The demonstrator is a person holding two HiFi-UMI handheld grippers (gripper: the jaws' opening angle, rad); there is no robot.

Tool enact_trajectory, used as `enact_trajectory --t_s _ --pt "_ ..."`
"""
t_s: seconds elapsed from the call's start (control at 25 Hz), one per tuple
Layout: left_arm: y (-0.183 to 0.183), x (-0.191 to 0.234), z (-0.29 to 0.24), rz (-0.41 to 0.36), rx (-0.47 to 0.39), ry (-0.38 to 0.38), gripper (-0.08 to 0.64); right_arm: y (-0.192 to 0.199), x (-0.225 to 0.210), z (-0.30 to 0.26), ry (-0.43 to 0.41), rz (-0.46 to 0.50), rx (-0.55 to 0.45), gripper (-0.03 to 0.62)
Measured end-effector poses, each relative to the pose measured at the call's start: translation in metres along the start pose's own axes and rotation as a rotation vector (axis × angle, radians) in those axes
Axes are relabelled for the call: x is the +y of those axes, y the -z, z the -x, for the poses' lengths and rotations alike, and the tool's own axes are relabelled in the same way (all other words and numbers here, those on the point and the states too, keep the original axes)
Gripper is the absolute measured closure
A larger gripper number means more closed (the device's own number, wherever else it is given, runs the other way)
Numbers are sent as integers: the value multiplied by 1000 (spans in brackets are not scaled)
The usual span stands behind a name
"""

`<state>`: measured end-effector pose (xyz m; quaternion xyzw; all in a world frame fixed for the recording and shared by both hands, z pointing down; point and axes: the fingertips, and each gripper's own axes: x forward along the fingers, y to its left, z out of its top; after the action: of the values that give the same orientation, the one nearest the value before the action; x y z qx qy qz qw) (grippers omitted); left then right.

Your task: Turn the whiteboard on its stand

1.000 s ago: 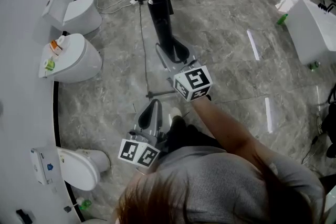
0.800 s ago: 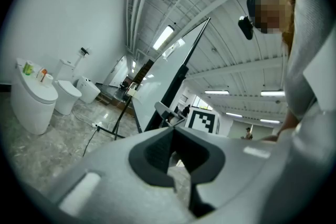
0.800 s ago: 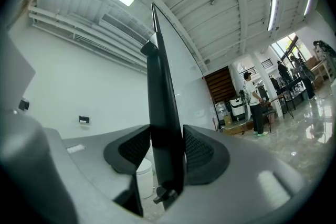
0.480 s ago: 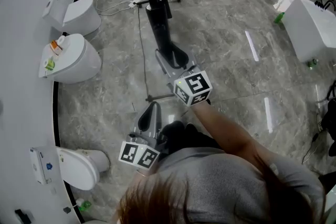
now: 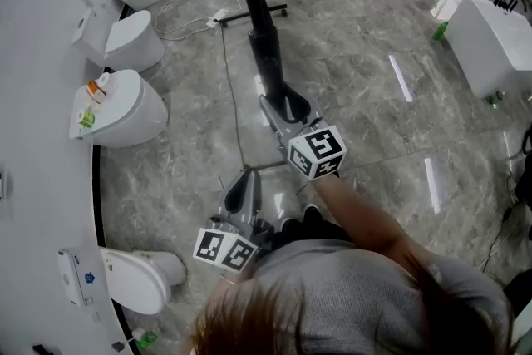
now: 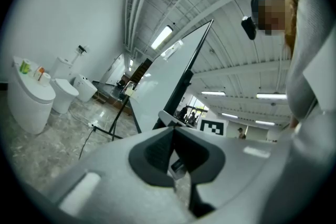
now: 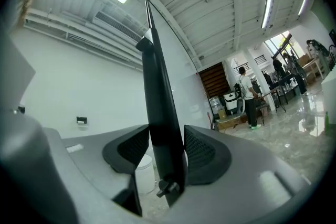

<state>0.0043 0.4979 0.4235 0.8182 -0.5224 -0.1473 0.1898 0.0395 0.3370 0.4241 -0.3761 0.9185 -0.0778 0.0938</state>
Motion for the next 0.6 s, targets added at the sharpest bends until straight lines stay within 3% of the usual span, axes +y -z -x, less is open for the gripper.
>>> enact_trajectory --t_s 0.4,0.52,0.6 --pt "3 -3 9 -41 29 69 563 -9 14 75 29 65 7 393" --pt "13 -11 17 -59 57 110 563 -7 32 103 43 87 -15 477" --pt "22 -19 23 -55 76 134 563 -2 47 121 45 80 -29 567"
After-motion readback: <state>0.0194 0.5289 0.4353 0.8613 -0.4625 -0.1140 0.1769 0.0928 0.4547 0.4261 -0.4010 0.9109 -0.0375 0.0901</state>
